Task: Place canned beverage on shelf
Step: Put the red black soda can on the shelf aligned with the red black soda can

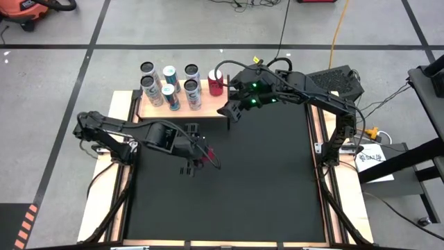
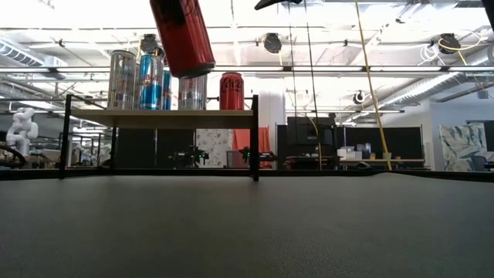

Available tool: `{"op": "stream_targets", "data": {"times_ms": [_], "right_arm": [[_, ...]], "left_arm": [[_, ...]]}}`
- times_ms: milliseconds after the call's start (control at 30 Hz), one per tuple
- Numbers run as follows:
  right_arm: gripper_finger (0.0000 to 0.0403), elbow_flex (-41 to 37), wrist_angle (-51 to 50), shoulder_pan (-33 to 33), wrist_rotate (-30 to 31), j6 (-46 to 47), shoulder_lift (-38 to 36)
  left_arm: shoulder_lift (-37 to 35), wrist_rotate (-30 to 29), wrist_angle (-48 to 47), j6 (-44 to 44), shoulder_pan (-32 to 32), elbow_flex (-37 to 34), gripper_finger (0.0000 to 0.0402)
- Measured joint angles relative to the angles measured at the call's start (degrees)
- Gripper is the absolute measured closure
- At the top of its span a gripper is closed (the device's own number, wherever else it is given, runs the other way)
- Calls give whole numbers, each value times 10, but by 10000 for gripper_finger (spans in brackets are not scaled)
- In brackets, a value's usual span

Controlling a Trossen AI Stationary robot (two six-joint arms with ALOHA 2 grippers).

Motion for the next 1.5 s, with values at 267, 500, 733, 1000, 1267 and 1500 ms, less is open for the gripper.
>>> {"op": "stream_targets", "data": {"times_ms": [267, 500, 733, 1000, 1267, 1500], "right_arm": [[9, 0, -30, 0, -2, -61, 0], [9, 0, -33, 0, 0, -151, 2], [9, 0, -69, 3, -4, -169, 20], [9, 0, -83, 25, -94, -242, 37], [9, -5, -38, 70, -88, -346, 39], [9, -47, 22, 87, -56, -378, 38]], "left_arm": [[0, 3, -33, 0, 7, 57, 115], [-1, 58, -51, -1, 36, 114, 115], [-1, 76, -87, 6, 68, 164, 115], [0, 114, -111, 30, 102, 188, 115], [0, 143, -115, 45, 112, 188, 115], [0, 145, -92, 73, 110, 188, 115]]}}
